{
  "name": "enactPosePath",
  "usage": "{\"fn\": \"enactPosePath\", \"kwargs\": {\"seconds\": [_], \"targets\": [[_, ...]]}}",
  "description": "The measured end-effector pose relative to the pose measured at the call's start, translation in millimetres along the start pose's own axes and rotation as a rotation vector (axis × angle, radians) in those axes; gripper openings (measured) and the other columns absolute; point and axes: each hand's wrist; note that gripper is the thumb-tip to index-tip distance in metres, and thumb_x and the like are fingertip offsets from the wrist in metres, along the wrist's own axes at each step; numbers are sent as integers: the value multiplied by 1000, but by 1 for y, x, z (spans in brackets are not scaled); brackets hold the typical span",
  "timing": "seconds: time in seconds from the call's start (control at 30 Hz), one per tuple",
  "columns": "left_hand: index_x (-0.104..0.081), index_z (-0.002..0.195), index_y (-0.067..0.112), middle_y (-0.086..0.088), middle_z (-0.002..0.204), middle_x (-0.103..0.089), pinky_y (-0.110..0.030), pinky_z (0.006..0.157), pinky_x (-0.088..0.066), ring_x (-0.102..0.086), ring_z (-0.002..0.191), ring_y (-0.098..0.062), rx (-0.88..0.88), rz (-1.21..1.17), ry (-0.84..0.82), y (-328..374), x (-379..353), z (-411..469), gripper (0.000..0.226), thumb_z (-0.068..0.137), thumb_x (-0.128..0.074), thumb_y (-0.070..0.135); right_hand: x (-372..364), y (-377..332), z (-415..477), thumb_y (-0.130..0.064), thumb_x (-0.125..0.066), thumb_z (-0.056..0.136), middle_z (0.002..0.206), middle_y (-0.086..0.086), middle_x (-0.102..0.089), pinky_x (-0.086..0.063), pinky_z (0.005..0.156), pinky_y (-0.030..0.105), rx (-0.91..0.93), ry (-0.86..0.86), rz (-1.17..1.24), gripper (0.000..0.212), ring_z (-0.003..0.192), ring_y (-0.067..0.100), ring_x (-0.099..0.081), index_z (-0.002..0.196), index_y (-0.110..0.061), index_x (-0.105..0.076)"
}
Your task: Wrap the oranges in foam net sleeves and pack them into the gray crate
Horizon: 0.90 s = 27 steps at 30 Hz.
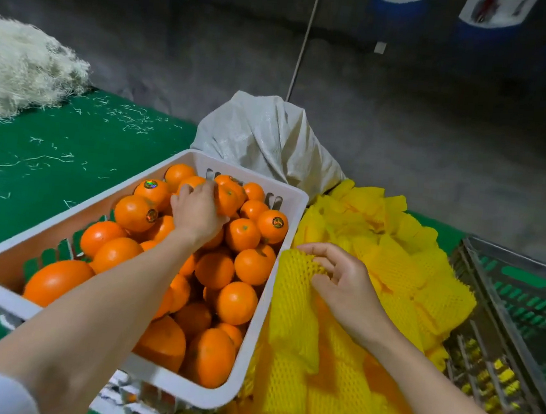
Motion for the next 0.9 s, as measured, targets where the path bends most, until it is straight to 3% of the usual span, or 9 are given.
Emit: {"fn": "enactPosePath", "kwargs": {"seconds": [0.07,0.13,0.2,0.3,0.43,0.5,0.6,0.7,0.9], "targets": [[-49,130,15,-13,128,-56,-46,91,-35,-41,120,-37,12,-78,37,4,4,-3,72,70,-80,36,4,-2,-3,23,-35,81,90,-7,-66,-48,65,11,-53,15,85,52,82,-9,-62,91,-20,-62],[-52,126,16,-11,126,-55,-37,85,-43,-48,115,-29,14,-385,-12,15,14,-11,69,66,-84,29,9,-4,-7,25,-32,79,81,-6,-66,-46,57,10,-92,31,179,51,70,-6,-63,88,-15,-62],[-53,119,23,-6,124,-52,-26,73,-50,-53,108,-22,30,-843,-202,32,31,-26,60,68,-82,12,14,-8,-11,26,-29,78,68,-8,-66,-41,47,8,-117,28,246,50,53,-5,-59,88,-10,-61],[-59,117,31,-9,127,-51,-30,64,-56,-65,99,-26,78,-1328,-545,62,56,-61,59,73,-70,-7,21,-11,-17,25,-28,80,58,-7,-64,-36,41,9,-161,11,321,49,42,-3,-50,88,-10,-61],[-51,128,38,-9,111,-58,-30,56,-47,-64,67,-18,54,-1458,-666,97,72,-112,70,80,-55,-13,29,-16,-31,22,-29,82,63,-6,-67,-40,49,14,-217,-11,414,48,50,2,-55,86,-14,-60],[-50,129,37,-16,92,-56,-36,62,-40,-55,71,-28,95,-1514,-696,112,76,-135,66,84,-49,-12,33,-17,-42,21,-30,83,75,7,-68,-43,56,21,-228,-8,465,46,63,17,-60,87,-14,-60],[-60,114,28,-16,88,-56,-34,63,-37,-50,75,-27,188,-1575,-732,131,79,-160,49,85,-44,-7,38,-17,-60,21,-30,84,90,28,-65,-40,63,30,-243,15,520,44,78,42,-60,90,-11,-60],[-62,112,25,-11,88,-67,-32,62,-48,-61,73,-23,305,-1640,-738,143,77,-179,43,83,-43,-1,41,-16,-77,21,-30,83,62,0,-67,-40,46,15,-233,18,475,45,48,7,-57,88,-12,-60],[-61,115,25,-12,101,-69,-39,75,-51,-66,88,-28,342,-1614,-708,150,68,-211,31,88,-53,12,42,-6,-94,19,-34,85,50,-7,-53,-26,41,19,-124,281,235,46,42,9,-36,80,-18,-60]]}}
Point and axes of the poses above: each hand's wrist, its own z-axis towards the middle knuckle, its own x-axis out of the back of the hand, y = z × x
